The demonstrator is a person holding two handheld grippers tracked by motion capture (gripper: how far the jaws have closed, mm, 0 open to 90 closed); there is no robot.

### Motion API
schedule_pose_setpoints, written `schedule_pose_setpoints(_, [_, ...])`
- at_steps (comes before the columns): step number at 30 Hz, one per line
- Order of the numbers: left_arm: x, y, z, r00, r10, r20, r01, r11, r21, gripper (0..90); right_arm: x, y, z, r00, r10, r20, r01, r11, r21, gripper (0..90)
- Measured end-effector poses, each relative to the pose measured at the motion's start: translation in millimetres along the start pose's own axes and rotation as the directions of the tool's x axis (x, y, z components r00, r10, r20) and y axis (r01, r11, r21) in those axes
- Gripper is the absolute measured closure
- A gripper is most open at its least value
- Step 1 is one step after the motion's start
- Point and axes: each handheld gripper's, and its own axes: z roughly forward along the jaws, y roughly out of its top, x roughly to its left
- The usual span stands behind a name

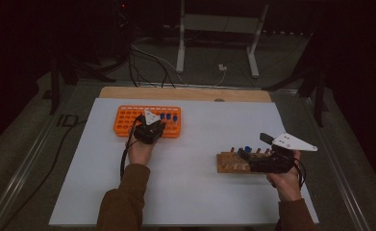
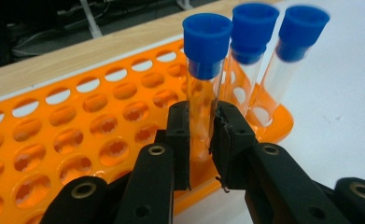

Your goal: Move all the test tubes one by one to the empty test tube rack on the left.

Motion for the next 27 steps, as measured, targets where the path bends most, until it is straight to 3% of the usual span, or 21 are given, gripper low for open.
schedule_pose_setpoints(17, [0.1, -1.8, 0.8, 0.9999, -0.014, -0.005, 0.015, 0.9998, 0.016, 75.5, -1.5, -0.6, -1.2, 1.0, 0.003, 0.001, -0.003, 1.0, -0.001, 0.2])
schedule_pose_setpoints(22, [2.2, -4.1, -4.8, 0.9991, -0.032, 0.027, 0.033, 0.9994, -0.014, 62.9, -2.5, -0.8, -1.9, 1.0, 0.004, 0.001, -0.004, 1.0, -0.004, 0.2])
schedule_pose_setpoints(25, [3.3, -4.2, -11.3, 0.9968, -0.062, 0.051, 0.064, 0.9966, -0.051, 56.8, -3.3, -0.8, -2.4, 1.0, 0.006, 0.002, -0.006, 1.0, -0.006, 0.2])
schedule_pose_setpoints(27, [3.6, -4.4, -17.2, 0.9919, -0.089, 0.091, 0.097, 0.9918, -0.083, 52.5, -3.4, -0.9, -2.5, 1.0, 0.005, 0.001, -0.005, 1.0, -0.007, 0.2])
